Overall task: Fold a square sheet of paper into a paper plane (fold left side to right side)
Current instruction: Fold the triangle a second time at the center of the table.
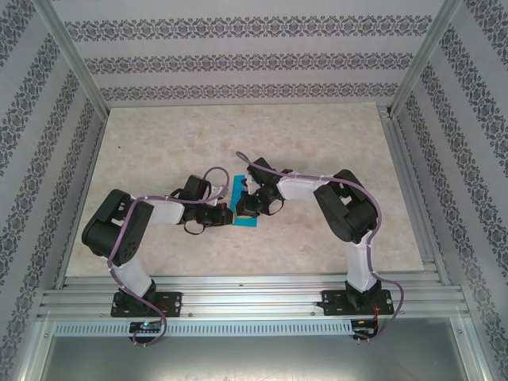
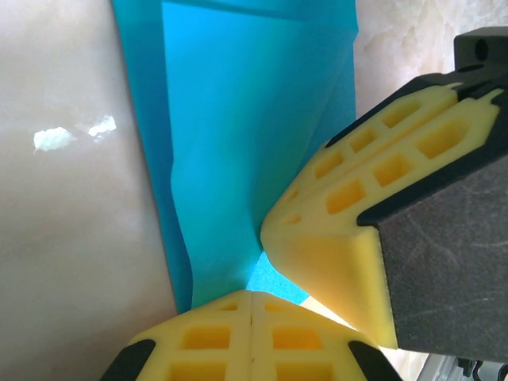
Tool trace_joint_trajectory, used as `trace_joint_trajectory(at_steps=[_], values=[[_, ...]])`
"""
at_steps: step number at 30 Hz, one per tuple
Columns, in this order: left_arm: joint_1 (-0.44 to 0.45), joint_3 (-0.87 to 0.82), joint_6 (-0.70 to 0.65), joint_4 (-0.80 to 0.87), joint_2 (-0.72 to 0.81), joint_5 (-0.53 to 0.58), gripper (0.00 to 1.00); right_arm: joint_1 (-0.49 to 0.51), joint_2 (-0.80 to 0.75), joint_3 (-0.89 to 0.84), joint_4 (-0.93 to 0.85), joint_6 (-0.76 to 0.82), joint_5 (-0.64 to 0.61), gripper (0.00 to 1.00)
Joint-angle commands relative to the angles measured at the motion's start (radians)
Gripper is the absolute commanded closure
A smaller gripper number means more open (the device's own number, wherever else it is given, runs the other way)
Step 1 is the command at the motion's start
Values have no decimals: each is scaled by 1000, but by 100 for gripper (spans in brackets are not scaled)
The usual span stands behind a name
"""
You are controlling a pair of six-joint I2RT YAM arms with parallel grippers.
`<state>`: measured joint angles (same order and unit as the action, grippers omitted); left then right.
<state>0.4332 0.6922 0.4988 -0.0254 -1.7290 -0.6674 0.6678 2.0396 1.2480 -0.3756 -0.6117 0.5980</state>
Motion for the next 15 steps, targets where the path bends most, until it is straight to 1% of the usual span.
trace_joint_trajectory(at_steps=[1,10,13,15], values=[[27,-49,-20,98,-59,103,100,15,10,28,35,-14,29,91],[27,-49,-19,97,-61,103,100,29,46,47,18,-11,39,91],[28,-49,-20,96,-62,104,100,31,62,58,-8,2,23,91],[28,-51,-20,96,-63,104,100,31,74,74,-52,26,-9,91]])
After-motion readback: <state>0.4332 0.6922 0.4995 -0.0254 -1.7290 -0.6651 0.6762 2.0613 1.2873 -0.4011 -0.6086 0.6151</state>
